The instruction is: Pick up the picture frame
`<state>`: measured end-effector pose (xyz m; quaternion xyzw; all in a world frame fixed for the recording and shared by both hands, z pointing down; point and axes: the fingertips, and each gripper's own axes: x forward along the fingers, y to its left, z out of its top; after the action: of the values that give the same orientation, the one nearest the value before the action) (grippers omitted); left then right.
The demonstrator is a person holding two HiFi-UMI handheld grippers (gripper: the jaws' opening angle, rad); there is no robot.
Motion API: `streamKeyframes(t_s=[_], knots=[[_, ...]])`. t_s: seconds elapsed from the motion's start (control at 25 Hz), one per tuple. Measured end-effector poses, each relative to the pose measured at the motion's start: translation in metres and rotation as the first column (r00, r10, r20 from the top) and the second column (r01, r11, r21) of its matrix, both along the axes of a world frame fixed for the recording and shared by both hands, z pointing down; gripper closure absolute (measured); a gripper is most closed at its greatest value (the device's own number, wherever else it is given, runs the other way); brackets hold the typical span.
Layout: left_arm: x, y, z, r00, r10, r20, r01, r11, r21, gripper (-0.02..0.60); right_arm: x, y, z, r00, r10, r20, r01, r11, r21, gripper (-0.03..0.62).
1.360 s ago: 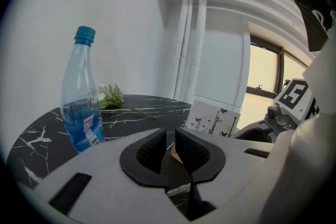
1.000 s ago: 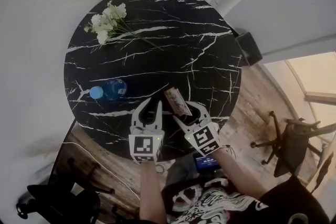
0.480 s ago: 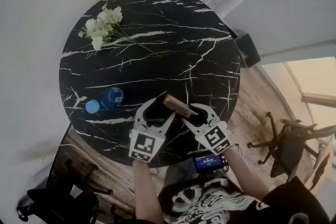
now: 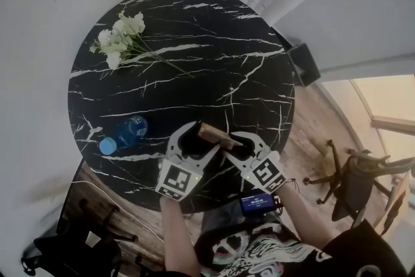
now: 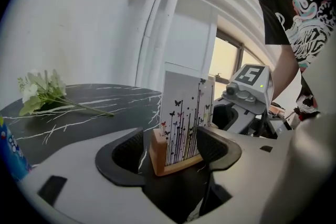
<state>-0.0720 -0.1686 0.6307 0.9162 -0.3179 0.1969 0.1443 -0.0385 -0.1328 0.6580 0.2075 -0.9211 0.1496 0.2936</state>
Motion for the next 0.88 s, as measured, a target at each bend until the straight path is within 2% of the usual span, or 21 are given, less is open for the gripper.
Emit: streamKeyframes(t_s=[0.2,0.28,0.4,0.52,0.68,0.88], knots=[[0.005,0.007,0.002,0.996,0.073,-0.054,-0.074,0.997,-0.028,0.272,0.0,-0.002,0.001,0.998,-0.053,-0.02,0.053,0.998,0.019,0.412],[0.007,0.007,0.003,0.994,0.09,-0.064,-0.093,0.995,-0.035,0.261,0.0,-0.003,0.001,0.999,-0.044,0.0,0.044,0.999,0.009,0.411],[0.007,0.003,0.01,0.997,0.081,-0.001,-0.081,0.997,-0.016,0.261,-0.001,-0.003,0.001,0.999,-0.035,-0.006,0.035,0.999,0.021,0.411],[0.007,0.002,0.012,0.998,0.056,0.025,-0.056,0.998,0.006,0.262,-0.003,-0.003,0.004,0.999,-0.033,-0.036,0.035,0.999,0.042,0.411],[0.008,0.001,0.012,0.999,0.046,0.028,-0.046,0.999,0.009,0.262,-0.003,-0.005,0.006,0.998,-0.028,-0.057,0.029,0.999,0.033,0.411],[0.007,-0.003,0.011,1.0,0.008,-0.001,-0.008,1.0,-0.017,0.262,-0.004,-0.01,0.005,0.998,0.011,-0.058,-0.011,1.0,-0.003,0.411]])
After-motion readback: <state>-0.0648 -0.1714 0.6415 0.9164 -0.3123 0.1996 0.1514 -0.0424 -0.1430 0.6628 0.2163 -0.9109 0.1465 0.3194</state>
